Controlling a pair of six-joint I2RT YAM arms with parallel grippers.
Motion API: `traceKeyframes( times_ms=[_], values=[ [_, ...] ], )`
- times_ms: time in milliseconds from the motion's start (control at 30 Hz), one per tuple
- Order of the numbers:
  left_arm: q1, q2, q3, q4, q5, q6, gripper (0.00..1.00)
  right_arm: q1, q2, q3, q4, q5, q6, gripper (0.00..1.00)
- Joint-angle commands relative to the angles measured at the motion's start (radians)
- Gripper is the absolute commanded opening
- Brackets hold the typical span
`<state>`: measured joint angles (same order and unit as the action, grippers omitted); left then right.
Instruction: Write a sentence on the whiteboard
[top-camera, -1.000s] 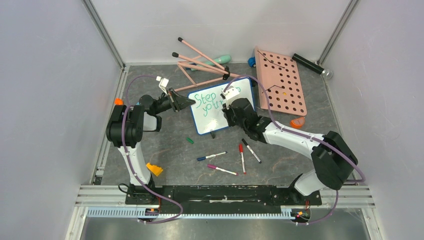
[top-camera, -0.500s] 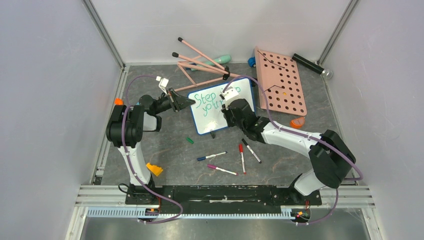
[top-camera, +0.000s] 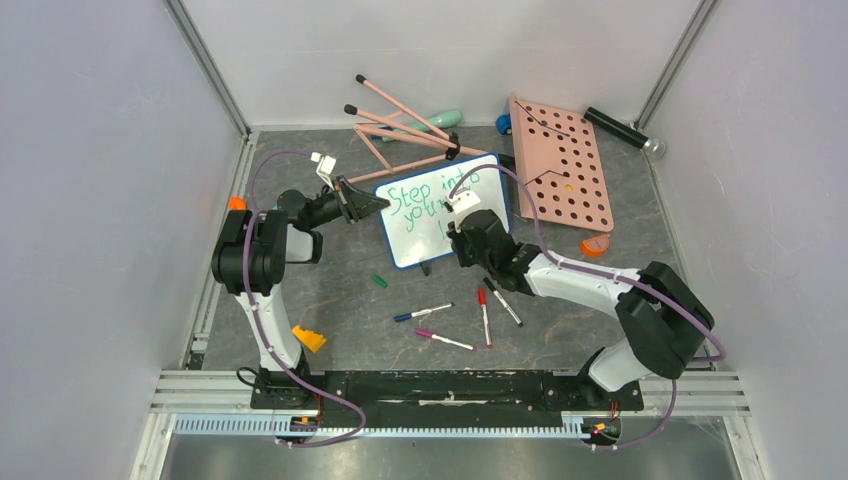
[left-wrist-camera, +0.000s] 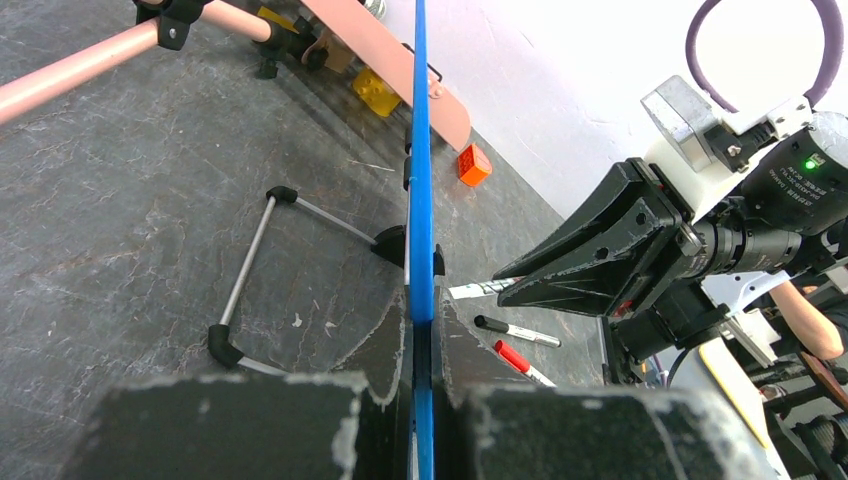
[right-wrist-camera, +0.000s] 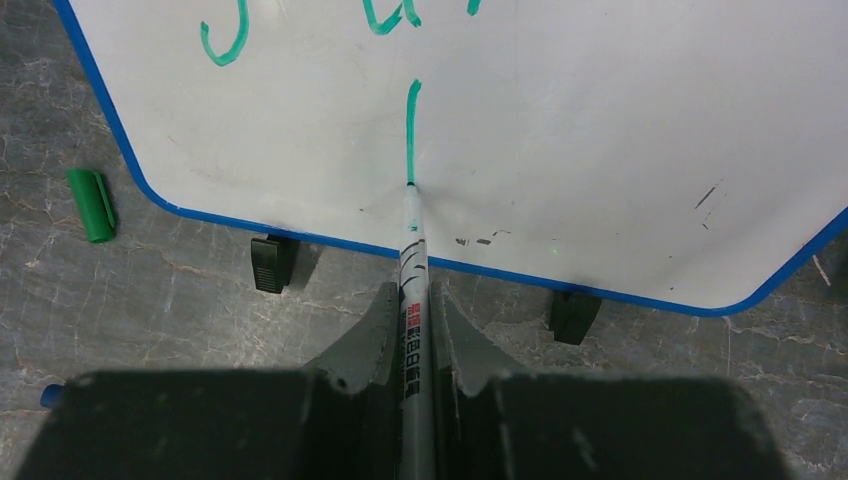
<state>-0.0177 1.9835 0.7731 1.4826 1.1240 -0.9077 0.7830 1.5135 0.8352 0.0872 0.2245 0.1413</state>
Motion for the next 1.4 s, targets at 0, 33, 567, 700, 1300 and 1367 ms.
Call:
traceKeyframes(
  times_ms=[0, 33, 567, 700, 1300, 1367],
  values=[
    [0.006, -0.006, 0.009, 0.074, 0.004, 0.047, 0.02, -0.002, -0.041, 0.047, 0.005, -0.009, 0.002, 0.0],
    [0.007, -0.005, 0.011, 0.074, 0.004, 0.047, 0.02, -0.002, -0.045, 0.052, 0.003, -0.009, -0.002, 0.0],
    [0.005, 0.011, 0.03, 0.074, 0.014, 0.03, 0.02, -0.002, -0.014, 0.139, -0.014, 0.041, -0.045, 0.0],
    [0.007, 0.01, 0.029, 0.074, 0.014, 0.03, 0.02, -0.004, 0.004, 0.15, -0.011, 0.047, -0.049, 0.0],
    [0.006, 0.018, 0.037, 0.074, 0.018, 0.023, 0.02, -0.01, 0.038, 0.164, -0.042, 0.128, -0.035, 0.0],
    [0.006, 0.018, 0.037, 0.074, 0.017, 0.023, 0.02, -0.012, 0.031, 0.155, -0.042, 0.132, -0.034, 0.0]
  ],
)
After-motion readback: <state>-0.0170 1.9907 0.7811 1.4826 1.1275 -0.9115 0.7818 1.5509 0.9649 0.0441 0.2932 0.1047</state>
